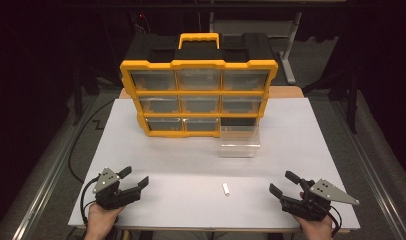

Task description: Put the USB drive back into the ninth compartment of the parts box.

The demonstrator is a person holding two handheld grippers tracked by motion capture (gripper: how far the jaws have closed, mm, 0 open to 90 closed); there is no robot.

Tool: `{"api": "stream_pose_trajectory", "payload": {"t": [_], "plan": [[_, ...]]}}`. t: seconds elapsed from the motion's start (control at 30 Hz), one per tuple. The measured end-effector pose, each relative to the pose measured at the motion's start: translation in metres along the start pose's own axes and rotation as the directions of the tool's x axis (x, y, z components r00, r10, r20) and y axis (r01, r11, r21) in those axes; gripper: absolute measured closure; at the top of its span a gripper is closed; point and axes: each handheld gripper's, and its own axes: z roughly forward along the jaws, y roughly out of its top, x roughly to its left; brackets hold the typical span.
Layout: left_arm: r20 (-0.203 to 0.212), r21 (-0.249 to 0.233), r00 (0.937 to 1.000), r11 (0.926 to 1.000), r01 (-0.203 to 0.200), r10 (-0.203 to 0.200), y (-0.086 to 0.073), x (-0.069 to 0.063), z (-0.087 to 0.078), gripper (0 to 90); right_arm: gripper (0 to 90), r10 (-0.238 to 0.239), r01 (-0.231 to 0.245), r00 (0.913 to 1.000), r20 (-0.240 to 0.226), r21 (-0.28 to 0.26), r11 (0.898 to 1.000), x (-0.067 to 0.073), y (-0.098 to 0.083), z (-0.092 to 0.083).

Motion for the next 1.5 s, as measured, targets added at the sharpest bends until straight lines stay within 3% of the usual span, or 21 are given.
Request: {"api": "stream_pose_trajectory", "payload": {"t": [0.93, 1.5], "plan": [[-0.001, 0.007, 0.9999, 0.9999, -0.011, 0.011, 0.0, -0.002, 0.001, 24.9, 24.7, -0.032, 0.033, 0.9982, -0.05, 0.008, 0.999, 0.012, 0.003, 0.013], [-0.001, 0.007, 0.9999, 0.9999, -0.011, 0.011, 0.0, -0.002, 0.001, 24.9, 25.1, -0.029, 0.032, 0.9917, -0.125, 0.025, 0.999, 0.028, 0.006, 0.034]]}}
